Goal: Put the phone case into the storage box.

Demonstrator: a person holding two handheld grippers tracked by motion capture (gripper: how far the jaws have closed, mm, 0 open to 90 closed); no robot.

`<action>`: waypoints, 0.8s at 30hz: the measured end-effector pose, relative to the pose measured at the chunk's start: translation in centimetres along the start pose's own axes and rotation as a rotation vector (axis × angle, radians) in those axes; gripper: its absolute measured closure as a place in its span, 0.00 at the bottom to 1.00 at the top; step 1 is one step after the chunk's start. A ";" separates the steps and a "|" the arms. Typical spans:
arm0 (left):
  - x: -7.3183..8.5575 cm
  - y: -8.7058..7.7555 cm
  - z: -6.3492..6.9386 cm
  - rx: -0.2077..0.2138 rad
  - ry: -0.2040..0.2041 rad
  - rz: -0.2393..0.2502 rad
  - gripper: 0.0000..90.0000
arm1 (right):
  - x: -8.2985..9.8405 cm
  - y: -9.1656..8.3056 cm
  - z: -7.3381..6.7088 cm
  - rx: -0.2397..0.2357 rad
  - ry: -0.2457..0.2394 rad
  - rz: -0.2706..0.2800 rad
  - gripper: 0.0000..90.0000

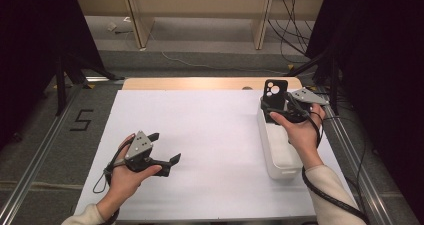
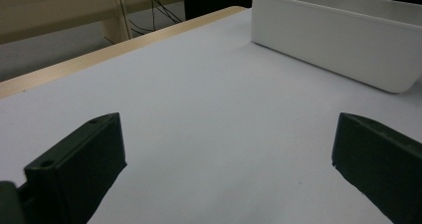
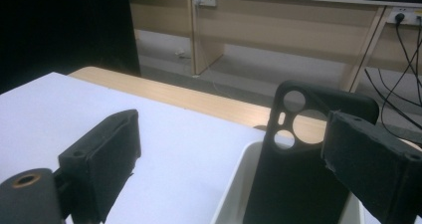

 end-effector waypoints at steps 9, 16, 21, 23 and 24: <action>0.0 0.0 0.0 0.000 0.000 -0.001 0.00 | -0.1 -0.9 -0.6 -0.038 -0.004 0.016 0.11; 0.0 0.0 0.0 0.000 0.003 -0.001 0.00 | 0.0 -1.5 -1.3 -0.069 -0.007 0.019 0.11; 0.0 0.0 0.0 -0.001 -0.002 0.001 0.00 | -0.1 -2.0 -1.5 -0.083 -0.013 0.027 0.12; 0.0 0.0 0.0 -0.002 -0.001 0.001 0.00 | -0.1 -2.2 -1.7 -0.086 -0.017 0.030 0.12; 0.0 0.0 0.0 -0.001 0.002 0.000 0.00 | -0.1 -2.3 -1.8 -0.090 -0.019 0.031 0.12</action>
Point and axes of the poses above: each handheld gripper's, and its own axes: y roughly forward along the jaws, x roughly out of its underside, z roughly to its right, the point moved 1 cm from there along y, roughly forward along the jaws, and after that the axes turned 13 degrees about -y, right-handed, at the moved point
